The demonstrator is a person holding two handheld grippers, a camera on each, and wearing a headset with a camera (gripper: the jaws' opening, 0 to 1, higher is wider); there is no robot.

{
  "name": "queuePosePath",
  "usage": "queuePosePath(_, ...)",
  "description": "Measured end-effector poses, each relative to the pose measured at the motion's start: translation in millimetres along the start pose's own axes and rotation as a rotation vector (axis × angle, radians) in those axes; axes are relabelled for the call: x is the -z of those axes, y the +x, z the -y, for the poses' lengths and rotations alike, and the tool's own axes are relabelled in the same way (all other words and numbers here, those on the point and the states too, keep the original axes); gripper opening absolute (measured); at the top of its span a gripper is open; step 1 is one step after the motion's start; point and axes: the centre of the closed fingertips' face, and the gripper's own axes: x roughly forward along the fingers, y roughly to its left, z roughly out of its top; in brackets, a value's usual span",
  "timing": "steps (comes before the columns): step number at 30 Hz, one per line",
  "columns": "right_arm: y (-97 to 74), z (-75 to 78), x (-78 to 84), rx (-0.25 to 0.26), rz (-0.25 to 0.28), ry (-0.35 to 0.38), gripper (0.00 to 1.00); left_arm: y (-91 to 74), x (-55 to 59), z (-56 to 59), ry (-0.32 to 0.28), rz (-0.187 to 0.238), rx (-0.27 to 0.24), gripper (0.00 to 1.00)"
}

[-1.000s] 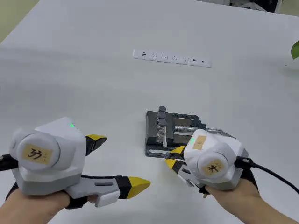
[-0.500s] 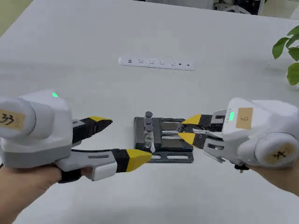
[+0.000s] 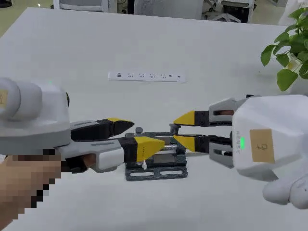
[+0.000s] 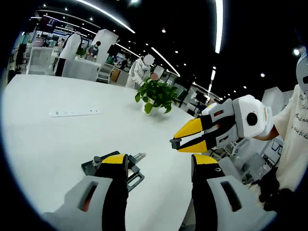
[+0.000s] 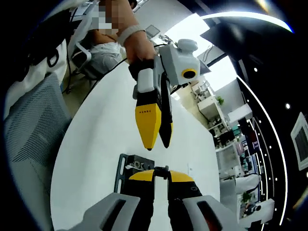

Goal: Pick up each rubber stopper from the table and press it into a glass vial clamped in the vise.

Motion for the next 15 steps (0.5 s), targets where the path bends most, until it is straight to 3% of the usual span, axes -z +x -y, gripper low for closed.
queuePosePath(8, 2.5, -5.7, -9.5, -0.005, 0.011, -0.073, 0.05, 7.0, 0.6, 17.7, -0.052, 0.005, 0.074, 0.27)
queuePosePath(15, 2.8, -4.2, -16.6, -0.006, 0.027, -0.093, 0.05, 10.5, 5.4, 26.7, -0.065, -0.014, 0.11, 0.19)
